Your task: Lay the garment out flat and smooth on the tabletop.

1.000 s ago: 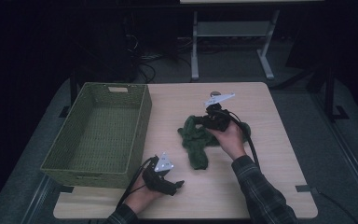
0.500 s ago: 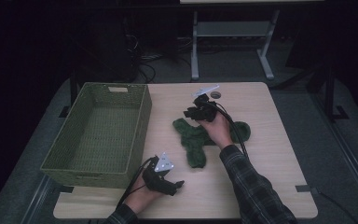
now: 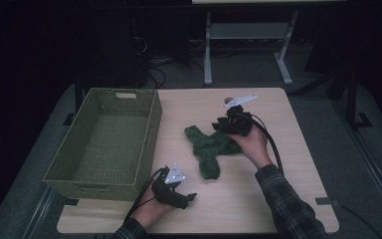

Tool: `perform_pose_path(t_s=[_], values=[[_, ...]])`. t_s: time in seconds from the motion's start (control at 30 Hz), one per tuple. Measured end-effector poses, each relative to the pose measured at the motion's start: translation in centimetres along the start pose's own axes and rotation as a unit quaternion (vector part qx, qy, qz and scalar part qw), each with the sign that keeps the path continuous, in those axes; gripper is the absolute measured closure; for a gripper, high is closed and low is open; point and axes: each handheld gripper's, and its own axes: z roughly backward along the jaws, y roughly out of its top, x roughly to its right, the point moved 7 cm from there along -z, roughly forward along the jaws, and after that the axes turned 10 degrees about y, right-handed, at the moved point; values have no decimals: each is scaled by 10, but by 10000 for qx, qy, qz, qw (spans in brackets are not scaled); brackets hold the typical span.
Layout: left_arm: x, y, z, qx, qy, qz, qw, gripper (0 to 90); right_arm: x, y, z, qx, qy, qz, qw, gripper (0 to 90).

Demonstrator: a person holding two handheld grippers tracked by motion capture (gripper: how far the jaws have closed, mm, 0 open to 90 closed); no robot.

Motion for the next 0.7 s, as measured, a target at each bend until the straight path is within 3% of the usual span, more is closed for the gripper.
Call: perform_pose_path(t_s=[0.3, 0.43, 0.7], values=[[-1, 1, 0, -8, 17, 68, 10000, 129, 2, -42, 34, 94, -323, -204, 9992, 610], [-4, 4, 2, -228, 25, 181, 9996, 145, 7, -65, 46, 173, -489, -321, 9981, 604], [-17, 33, 10, 133, 77, 409, 9990, 300, 29, -91, 58, 113, -613, -609, 9962, 580]])
